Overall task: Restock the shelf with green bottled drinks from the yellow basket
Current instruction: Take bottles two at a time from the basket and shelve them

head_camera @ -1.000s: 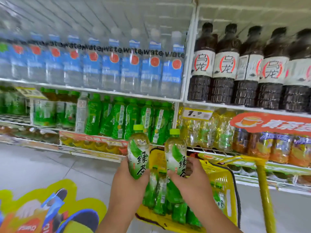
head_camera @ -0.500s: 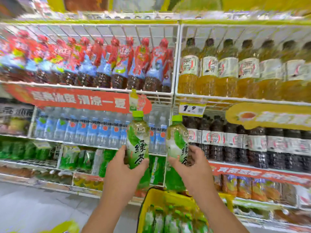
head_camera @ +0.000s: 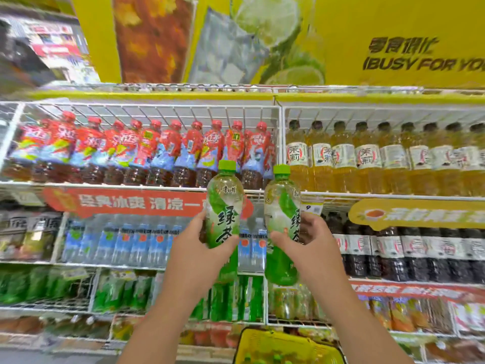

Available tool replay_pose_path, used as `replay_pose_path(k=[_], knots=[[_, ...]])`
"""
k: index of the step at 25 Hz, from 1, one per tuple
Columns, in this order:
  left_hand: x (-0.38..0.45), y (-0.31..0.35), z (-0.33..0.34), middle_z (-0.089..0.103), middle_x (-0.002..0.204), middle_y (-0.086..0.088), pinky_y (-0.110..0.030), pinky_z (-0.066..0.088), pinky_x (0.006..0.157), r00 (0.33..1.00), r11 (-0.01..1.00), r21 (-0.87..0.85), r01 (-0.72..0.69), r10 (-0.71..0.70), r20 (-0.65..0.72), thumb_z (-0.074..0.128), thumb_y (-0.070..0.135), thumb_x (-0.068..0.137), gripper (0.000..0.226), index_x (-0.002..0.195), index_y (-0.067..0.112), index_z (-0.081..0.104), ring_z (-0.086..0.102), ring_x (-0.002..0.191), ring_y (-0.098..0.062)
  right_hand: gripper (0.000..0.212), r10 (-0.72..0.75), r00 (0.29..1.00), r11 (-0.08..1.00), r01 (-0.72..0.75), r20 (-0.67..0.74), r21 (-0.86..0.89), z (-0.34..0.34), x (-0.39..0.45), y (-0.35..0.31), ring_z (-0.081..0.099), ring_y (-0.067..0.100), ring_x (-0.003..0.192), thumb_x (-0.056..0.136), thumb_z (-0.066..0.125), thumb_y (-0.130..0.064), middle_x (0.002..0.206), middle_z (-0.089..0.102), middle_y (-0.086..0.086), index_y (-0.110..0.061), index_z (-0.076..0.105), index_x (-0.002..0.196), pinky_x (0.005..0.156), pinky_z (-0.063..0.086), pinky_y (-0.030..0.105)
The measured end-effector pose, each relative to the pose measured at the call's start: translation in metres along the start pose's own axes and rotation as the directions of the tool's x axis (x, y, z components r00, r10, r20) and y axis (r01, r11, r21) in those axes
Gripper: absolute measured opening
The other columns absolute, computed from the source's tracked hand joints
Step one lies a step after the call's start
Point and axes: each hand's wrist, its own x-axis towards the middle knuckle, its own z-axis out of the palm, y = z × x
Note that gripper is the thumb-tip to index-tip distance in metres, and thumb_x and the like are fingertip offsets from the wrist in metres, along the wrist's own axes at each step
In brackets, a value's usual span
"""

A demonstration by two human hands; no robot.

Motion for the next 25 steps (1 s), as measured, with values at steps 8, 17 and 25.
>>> replay_pose_path(k=[8,17,25], knots=[[-0.002,-0.003,-0.037,0.064,0.104,0.023,-0.01,0.046,0.059,0.996,0.996,0.028,0.079,-0.078,-0.054,0.08,0.038,0.084,0.059,0.136,0.034,0.054,0.061,0.09,0.007,0.062,0.012,0.989,1.0,-0.016,0.148,0.025,0.03,0.0,-0.012,0.055,-0.008,0.099,0.077,0.087,-0.042,0.112,0.056,-0.029,-0.039,0.05,0.126,0.09,0.048,0.024],[-0.012,-0.022,-0.106,0.066,0.105,0.018,-0.019,0.05,0.066,0.963,0.982,0.031,0.185,-0.176,-0.202,0.08,0.038,0.085,0.056,0.136,0.028,0.058,0.063,0.095,-0.002,0.071,-0.041,0.95,0.999,0.032,0.308,0.035,0.082,-0.01,-0.034,0.056,-0.01,0.096,0.079,0.087,-0.039,0.11,0.055,-0.03,-0.036,0.05,0.14,0.076,0.043,0.012],[0.03,-0.093,-0.234,0.069,0.108,0.015,-0.029,0.057,0.079,0.962,0.982,-0.004,0.191,-0.188,-0.197,0.084,0.039,0.078,0.053,0.124,0.033,0.059,0.066,0.099,-0.006,0.059,-0.01,0.959,1.0,0.009,0.284,0.004,0.222,-0.035,-0.053,0.056,-0.015,0.091,0.078,0.087,-0.038,0.108,0.059,-0.029,-0.035,0.056,0.128,0.066,0.046,0.009]])
